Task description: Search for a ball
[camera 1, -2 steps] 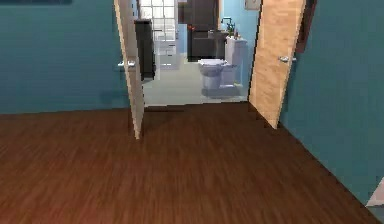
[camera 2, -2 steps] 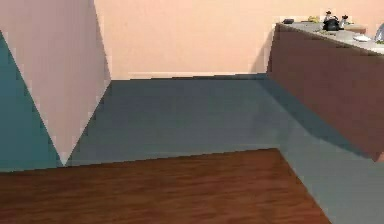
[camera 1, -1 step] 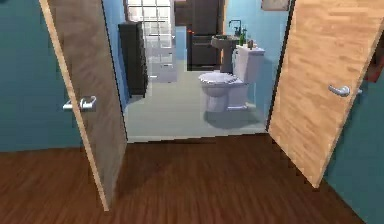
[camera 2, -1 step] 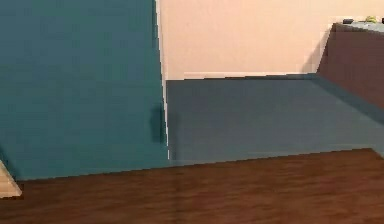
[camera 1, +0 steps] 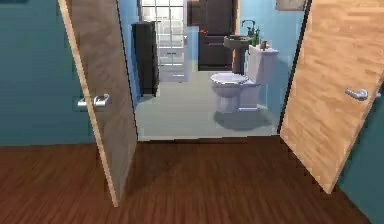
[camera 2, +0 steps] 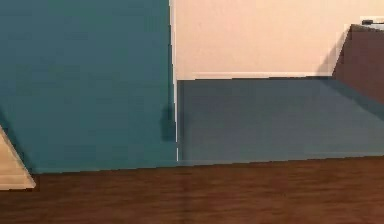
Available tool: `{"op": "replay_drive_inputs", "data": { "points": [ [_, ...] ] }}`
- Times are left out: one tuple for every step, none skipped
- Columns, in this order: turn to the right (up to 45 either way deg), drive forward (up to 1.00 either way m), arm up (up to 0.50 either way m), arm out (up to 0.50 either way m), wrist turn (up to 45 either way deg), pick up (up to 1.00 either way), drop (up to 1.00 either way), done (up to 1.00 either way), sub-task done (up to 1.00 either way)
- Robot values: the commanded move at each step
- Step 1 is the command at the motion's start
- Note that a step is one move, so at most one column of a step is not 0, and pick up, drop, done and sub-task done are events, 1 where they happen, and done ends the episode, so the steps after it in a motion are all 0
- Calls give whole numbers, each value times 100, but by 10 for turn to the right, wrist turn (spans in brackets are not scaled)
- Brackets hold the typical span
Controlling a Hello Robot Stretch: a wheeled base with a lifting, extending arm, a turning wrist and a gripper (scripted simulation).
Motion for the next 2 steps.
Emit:
{"op": "replay_drive_inputs", "data": {
  "points": [
    [0,100,0,0,0,0,0,0,0],
    [0,100,0,0,0,0,0,0,0]
  ]
}}
